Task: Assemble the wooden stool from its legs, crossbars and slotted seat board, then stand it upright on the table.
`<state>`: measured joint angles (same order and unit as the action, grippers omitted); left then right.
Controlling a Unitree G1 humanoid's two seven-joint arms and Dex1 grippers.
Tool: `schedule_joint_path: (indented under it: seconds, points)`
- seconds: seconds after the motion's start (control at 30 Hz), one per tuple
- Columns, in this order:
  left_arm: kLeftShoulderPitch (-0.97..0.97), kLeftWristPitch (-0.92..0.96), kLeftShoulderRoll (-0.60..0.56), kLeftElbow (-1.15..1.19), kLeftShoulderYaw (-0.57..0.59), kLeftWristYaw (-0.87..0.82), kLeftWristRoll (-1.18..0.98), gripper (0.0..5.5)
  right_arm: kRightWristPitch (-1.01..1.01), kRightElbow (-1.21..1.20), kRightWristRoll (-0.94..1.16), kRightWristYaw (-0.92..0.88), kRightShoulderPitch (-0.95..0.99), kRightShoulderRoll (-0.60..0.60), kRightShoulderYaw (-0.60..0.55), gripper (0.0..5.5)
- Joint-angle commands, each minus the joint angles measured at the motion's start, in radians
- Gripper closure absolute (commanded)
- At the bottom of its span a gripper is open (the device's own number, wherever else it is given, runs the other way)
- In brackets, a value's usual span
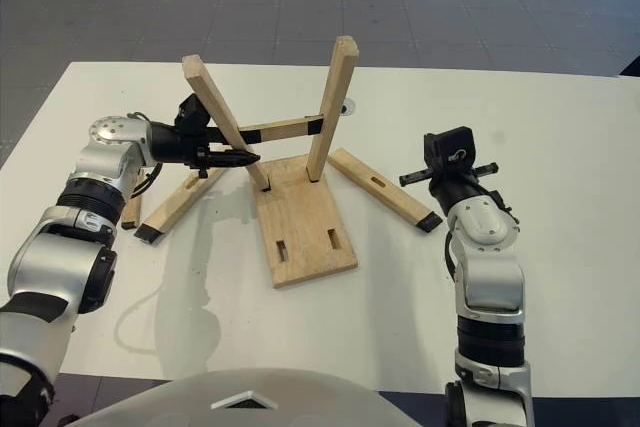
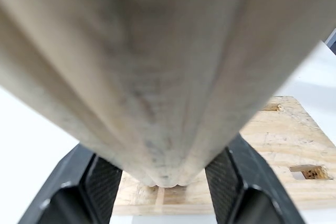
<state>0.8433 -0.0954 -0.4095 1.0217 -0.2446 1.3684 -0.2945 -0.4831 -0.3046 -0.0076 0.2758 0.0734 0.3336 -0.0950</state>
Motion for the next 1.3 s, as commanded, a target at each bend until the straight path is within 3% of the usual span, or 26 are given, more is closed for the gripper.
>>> schedule_joint_path:
  seconds: [0.03, 0.2, 0.6, 0.7, 0.83, 0.93, 1.1, 1.3]
  points:
    - [-0.002, -0.122, 0.079, 0.065, -0.093, -0.129, 0.202, 3.45, -0.014, -0.019, -0.016, -0.011, 0.012, -0.001, 0.035, 5.4]
    - [-0.043, -0.179, 0.096, 0.06, -0.106, -0.255, 0.237, 3.43, -0.017, -0.022, -0.01, 0.001, 0.009, 0.007, 0.052, 5.4]
    - [-0.041, -0.178, 0.096, 0.033, -0.105, -0.226, 0.213, 3.42, -0.018, -0.026, -0.002, 0.024, -0.008, 0.01, 0.068, 5.4]
    - [-0.027, -0.144, 0.114, 0.002, -0.047, -0.193, 0.145, 2.62, -0.016, -0.037, 0.003, 0.03, -0.019, 0.008, 0.075, 5.4]
    - [-0.006, -0.099, 0.123, -0.035, 0.041, -0.164, 0.099, 2.04, -0.021, -0.038, 0.001, 0.035, -0.033, 0.013, 0.081, 5.4]
    - [-0.039, -0.071, 0.079, -0.08, 0.046, -0.134, 0.127, 1.54, -0.029, -0.021, -0.015, 0.044, -0.037, 0.032, 0.093, 5.4]
    - [-0.173, -0.05, -0.044, -0.268, 0.0, -0.122, 0.227, 1.54, 0.02, 0.04, -0.07, 0.038, -0.039, 0.078, 0.113, 5.4]
    - [-0.326, 0.114, 0.03, -0.488, -0.03, -0.489, 0.39, 1.54, 0.242, 0.178, -0.196, 0.019, -0.068, 0.148, 0.193, 5.4]
